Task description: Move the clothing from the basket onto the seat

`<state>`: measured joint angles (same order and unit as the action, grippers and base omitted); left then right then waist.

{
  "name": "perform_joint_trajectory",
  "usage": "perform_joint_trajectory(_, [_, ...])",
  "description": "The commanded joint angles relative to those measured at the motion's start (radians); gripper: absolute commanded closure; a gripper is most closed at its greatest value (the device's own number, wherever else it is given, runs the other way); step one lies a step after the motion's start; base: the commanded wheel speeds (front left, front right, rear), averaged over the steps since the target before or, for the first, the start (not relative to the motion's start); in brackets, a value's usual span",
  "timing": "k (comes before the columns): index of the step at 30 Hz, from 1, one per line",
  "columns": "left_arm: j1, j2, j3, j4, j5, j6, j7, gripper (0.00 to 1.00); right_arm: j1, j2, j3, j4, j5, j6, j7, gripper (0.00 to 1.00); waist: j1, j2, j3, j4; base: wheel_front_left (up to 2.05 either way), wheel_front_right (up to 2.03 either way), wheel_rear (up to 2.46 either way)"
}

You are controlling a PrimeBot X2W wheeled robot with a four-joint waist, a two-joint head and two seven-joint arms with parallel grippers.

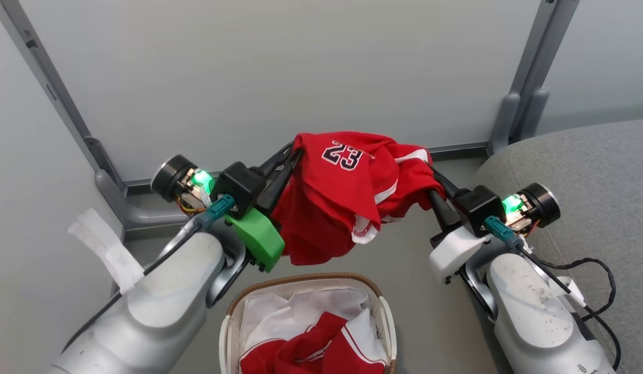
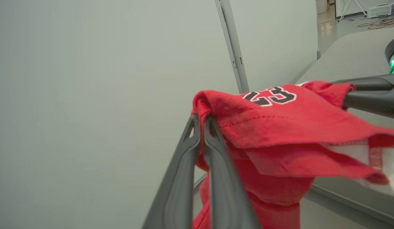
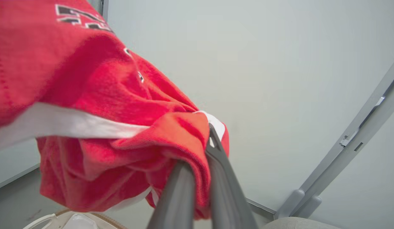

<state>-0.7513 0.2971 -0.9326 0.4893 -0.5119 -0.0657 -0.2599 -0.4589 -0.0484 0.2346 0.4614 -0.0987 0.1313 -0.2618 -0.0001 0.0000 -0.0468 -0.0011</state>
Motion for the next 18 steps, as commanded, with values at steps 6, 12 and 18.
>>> perform_joint_trajectory(6, [0.135,-0.042,0.091,-0.02,-0.023,0.023,-0.004,0.38,0.018,-0.004,-0.043,-0.05,-0.012,-0.001,-0.005,1.0,0.0001,0.0,0.003,-0.012,0.0,0.0,0.0])
perform_joint_trajectory(12, [0.265,-0.096,0.179,-0.051,0.006,0.009,-0.004,0.0,0.006,-0.004,-0.055,-0.092,-0.028,-0.001,-0.005,1.0,0.0001,0.0,0.011,-0.022,0.0,0.0,0.0])
perform_joint_trajectory(18, [0.374,-0.147,0.236,-0.047,0.052,-0.022,-0.004,0.0,0.002,-0.005,-0.072,-0.126,-0.043,-0.001,-0.005,1.0,0.0001,0.0,0.019,-0.033,0.0,0.0,0.0])
